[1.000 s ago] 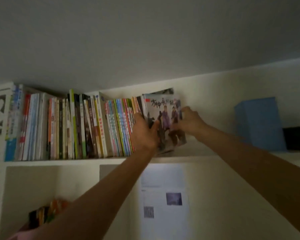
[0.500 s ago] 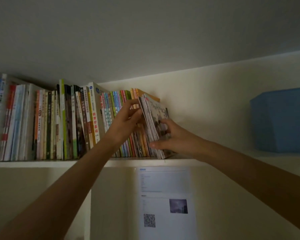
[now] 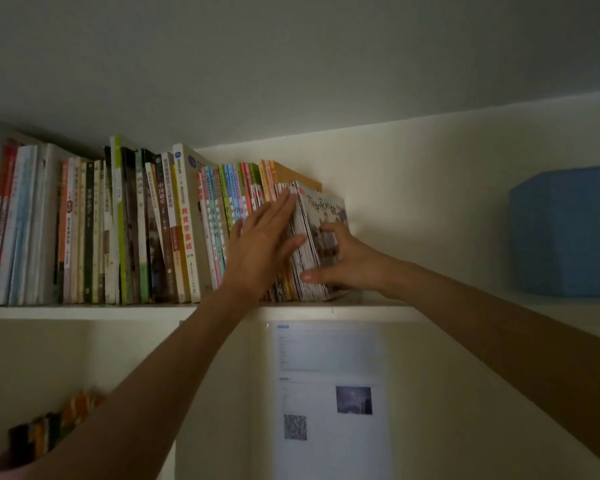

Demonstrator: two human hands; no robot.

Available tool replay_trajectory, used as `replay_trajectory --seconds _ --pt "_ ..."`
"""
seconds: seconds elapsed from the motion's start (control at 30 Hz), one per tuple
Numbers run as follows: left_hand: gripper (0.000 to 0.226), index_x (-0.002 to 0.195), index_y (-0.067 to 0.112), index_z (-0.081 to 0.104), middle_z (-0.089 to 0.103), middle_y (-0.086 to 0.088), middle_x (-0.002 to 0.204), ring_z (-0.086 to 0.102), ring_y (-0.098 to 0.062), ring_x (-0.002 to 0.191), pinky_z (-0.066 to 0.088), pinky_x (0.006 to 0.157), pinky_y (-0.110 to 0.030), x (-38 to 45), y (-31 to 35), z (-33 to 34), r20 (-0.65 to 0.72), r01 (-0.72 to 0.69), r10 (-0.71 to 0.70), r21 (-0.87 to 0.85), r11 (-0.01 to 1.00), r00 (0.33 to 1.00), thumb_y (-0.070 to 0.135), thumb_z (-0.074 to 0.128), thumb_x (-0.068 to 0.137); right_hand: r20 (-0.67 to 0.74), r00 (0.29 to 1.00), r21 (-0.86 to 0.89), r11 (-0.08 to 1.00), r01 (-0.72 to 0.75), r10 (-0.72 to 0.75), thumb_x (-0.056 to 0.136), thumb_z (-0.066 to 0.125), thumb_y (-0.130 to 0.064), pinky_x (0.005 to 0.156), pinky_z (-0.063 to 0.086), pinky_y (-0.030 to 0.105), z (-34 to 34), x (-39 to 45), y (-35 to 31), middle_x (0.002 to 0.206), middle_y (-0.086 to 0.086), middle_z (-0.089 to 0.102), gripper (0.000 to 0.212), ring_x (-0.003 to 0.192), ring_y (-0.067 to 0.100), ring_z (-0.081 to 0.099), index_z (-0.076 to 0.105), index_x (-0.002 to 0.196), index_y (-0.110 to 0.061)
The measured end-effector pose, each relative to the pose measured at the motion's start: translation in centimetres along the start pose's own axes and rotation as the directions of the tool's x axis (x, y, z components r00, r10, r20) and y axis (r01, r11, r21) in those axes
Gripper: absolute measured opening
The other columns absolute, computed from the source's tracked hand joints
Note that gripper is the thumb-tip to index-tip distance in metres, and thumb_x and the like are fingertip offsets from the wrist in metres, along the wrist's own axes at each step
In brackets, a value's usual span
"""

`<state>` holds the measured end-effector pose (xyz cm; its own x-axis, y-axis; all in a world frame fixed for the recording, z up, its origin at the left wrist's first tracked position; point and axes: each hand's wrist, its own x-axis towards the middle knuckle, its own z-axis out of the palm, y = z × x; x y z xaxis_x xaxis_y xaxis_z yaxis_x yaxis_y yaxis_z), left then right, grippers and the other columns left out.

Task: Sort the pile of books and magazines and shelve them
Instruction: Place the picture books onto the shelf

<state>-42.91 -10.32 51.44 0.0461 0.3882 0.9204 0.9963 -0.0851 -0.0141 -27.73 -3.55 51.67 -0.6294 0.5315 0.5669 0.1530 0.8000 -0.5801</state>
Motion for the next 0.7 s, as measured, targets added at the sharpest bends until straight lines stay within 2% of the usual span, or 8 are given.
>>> replay_trajectory --seconds 0.13,0.23,0.4,0.47,0.5,0.57,0.6,0.7 --pt "0.065 0.148 0.029 -0.002 -0.003 0.013 0.156 -0.005 -0.017 0.144 -0.010 0.113 -0.043 -0.5 0.1 -0.3 0.051 -0.026 0.018 0.152 0.988 0.999 0.052 0.026 0.094 0.003 1.000 -0.108 0.994 0.003 -0.002 0.063 0.076 -0.051 0.102 0.044 0.039 -0.1 -1.0 -1.0 0.133 0.000 0.053 0.091 0.118 0.019 0.054 0.033 0.139 -0.024" --pt "0.066 0.148 0.029 -0.002 -0.004 0.013 0.155 -0.009 -0.016 0.144 -0.014 0.111 -0.041 -1.3 -0.1 -0.1 0.066 -0.052 0.042 0.165 0.985 0.997 0.054 0.025 0.093 -0.126 0.991 -0.256 0.967 0.006 -0.040 0.082 0.069 -0.030 0.088 0.044 0.022 -0.1 -2.0 -1.3 0.119 0.000 0.058 0.057 0.105 0.017 0.056 0.044 0.131 -0.017" --pt "0.067 0.148 0.028 -0.002 -0.005 0.011 0.156 -0.012 -0.017 0.144 -0.012 0.112 -0.044 -1.3 0.2 -0.1 0.097 -0.029 0.018 0.116 0.993 0.995 0.051 0.029 0.094 -0.143 0.988 -0.363 0.932 0.004 -0.060 0.084 0.068 -0.027 0.090 0.045 0.027 0.3 -2.6 -2.2 0.124 0.010 0.057 0.051 0.109 0.024 0.056 0.046 0.127 -0.012" --pt "0.064 0.149 0.023 0.011 0.008 0.005 0.157 -0.001 -0.024 0.144 -0.003 0.114 -0.047 -1.5 0.9 -0.5 0.041 -0.019 0.016 0.068 0.998 0.999 0.045 0.038 0.095 -0.192 0.978 -0.429 0.903 -0.006 -0.085 0.084 0.067 -0.033 0.091 0.047 0.035 -0.4 -3.5 -2.8 0.116 0.011 0.060 0.046 0.104 0.026 0.058 0.051 0.122 -0.012" --pt "0.059 0.146 0.019 0.024 0.024 -0.002 0.154 0.015 -0.029 0.142 0.009 0.114 -0.048 -2.1 1.6 -0.8 -0.034 -0.040 0.041 0.022 0.999 0.999 0.041 0.041 0.095 -0.247 0.962 -0.434 0.901 -0.001 -0.119 0.084 0.067 -0.035 0.088 0.048 0.037 -0.9 -4.6 -3.1 0.109 0.008 0.062 0.041 0.099 0.025 0.060 0.055 0.116 -0.013" --pt "0.043 0.129 0.012 0.050 0.054 -0.012 0.129 0.046 -0.032 0.120 0.035 0.100 -0.045 -4.3 3.9 -1.1 -0.207 -0.132 0.104 -0.131 0.983 0.973 0.033 0.045 0.092 -0.354 0.915 -0.426 0.904 0.026 -0.193 0.084 0.067 -0.035 0.083 0.049 0.030 -1.8 -8.0 -2.9 0.099 0.001 0.063 0.032 0.092 0.018 0.060 0.059 0.107 -0.015" --pt "0.034 0.119 0.010 0.056 0.060 -0.011 0.116 0.053 -0.029 0.109 0.041 0.092 -0.040 -6.0 5.4 -0.8 -0.244 -0.175 0.117 -0.230 0.957 0.963 0.028 0.047 0.091 -0.384 0.899 -0.430 0.902 0.026 -0.209 0.084 0.066 -0.034 0.081 0.047 0.025 -2.3 -10.4 -2.5 0.098 -0.001 0.063 0.028 0.091 0.013 0.059 0.060 0.106 -0.017" --pt "0.023 0.108 0.014 0.060 0.059 0.007 0.102 0.055 -0.009 0.093 0.044 0.082 -0.019 -11.3 10.4 1.7 -0.153 -0.205 0.148 -0.485 0.850 0.977 0.026 0.051 0.091 -0.393 0.903 -0.460 0.887 -0.028 -0.176 0.087 0.063 -0.029 0.077 0.041 0.011 -3.7 -18.5 -0.4 0.094 -0.011 0.062 0.017 0.089 0.002 0.056 0.060 0.102 -0.023"
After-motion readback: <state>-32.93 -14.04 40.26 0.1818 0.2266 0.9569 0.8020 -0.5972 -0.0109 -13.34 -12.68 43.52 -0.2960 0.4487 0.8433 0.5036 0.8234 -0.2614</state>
